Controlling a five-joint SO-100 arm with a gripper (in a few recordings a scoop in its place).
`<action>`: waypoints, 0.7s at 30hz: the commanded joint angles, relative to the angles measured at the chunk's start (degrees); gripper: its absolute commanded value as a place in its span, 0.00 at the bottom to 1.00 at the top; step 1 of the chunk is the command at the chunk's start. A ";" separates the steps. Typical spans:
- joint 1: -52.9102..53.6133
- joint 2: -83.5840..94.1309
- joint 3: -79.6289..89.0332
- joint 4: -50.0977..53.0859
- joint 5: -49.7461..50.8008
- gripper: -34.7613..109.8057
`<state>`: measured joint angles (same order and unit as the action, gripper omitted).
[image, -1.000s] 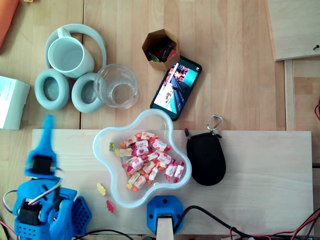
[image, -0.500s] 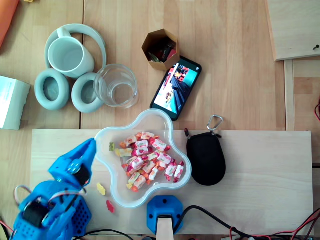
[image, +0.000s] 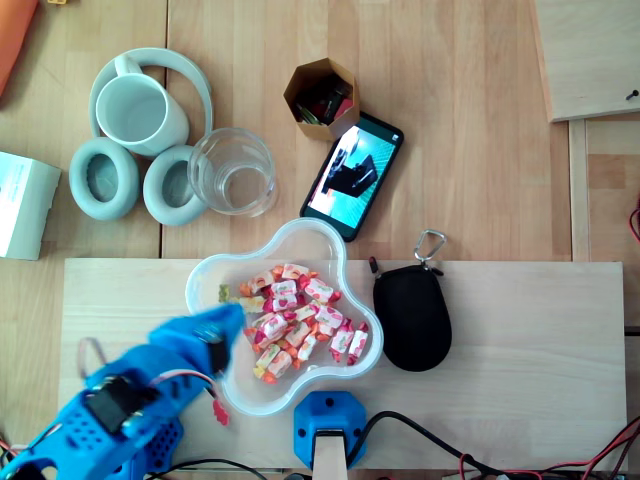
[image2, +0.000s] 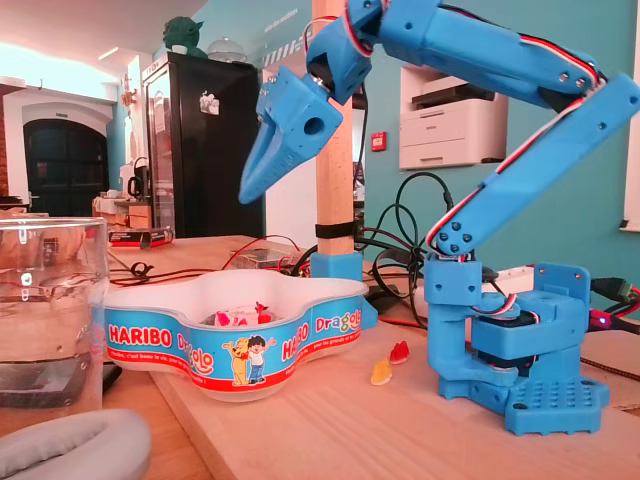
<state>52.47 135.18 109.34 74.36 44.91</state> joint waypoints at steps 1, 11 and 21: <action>6.33 -0.26 -4.04 -0.18 -0.44 0.23; 15.38 -3.96 7.65 -4.92 13.89 0.22; 14.59 -5.45 10.02 10.11 32.87 0.23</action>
<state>66.71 128.76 121.46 81.47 75.67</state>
